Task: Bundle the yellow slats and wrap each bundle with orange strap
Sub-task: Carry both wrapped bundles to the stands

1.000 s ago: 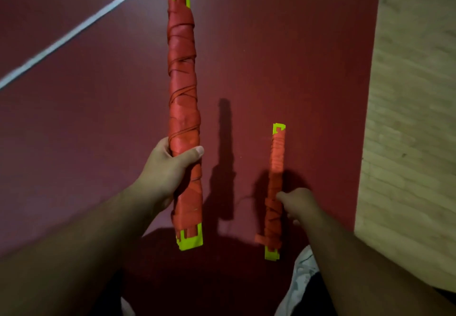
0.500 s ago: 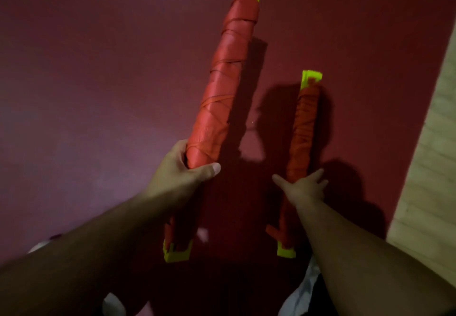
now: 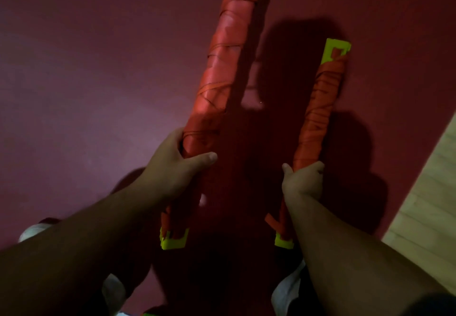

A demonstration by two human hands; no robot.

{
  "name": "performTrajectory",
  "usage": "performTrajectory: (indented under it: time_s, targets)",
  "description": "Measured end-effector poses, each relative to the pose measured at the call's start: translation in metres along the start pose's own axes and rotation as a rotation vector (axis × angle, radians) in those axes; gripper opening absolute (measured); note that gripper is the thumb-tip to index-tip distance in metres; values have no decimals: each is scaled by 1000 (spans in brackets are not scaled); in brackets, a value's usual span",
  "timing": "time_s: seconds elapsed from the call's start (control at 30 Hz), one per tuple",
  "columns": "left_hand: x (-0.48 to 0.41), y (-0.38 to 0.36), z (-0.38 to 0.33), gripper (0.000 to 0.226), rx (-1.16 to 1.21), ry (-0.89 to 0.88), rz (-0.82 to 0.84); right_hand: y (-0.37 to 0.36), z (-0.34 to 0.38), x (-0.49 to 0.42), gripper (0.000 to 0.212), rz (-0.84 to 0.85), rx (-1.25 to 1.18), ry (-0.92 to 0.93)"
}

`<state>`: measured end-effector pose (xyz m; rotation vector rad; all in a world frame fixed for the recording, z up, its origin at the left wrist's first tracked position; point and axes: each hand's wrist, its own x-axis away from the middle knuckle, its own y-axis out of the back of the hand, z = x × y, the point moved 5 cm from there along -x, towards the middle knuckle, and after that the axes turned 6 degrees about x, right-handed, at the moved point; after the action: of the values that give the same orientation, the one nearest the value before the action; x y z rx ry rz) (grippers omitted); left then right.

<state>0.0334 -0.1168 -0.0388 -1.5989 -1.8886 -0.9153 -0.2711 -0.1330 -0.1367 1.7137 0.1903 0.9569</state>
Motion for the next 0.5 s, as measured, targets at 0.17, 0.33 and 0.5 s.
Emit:
performTrajectory:
  time_s: [0.17, 0.33, 0.5]
  targets:
    - [2, -5, 2, 44, 111, 86, -8, 9, 0, 13, 63, -34, -45, -9]
    - [23, 3, -2, 42, 156, 137, -54, 26, 8, 45, 55, 144, -167, 32]
    - [77, 14, -15, 37, 239, 226, -83, 67, 5, 99, 46, 357, -307, 25]
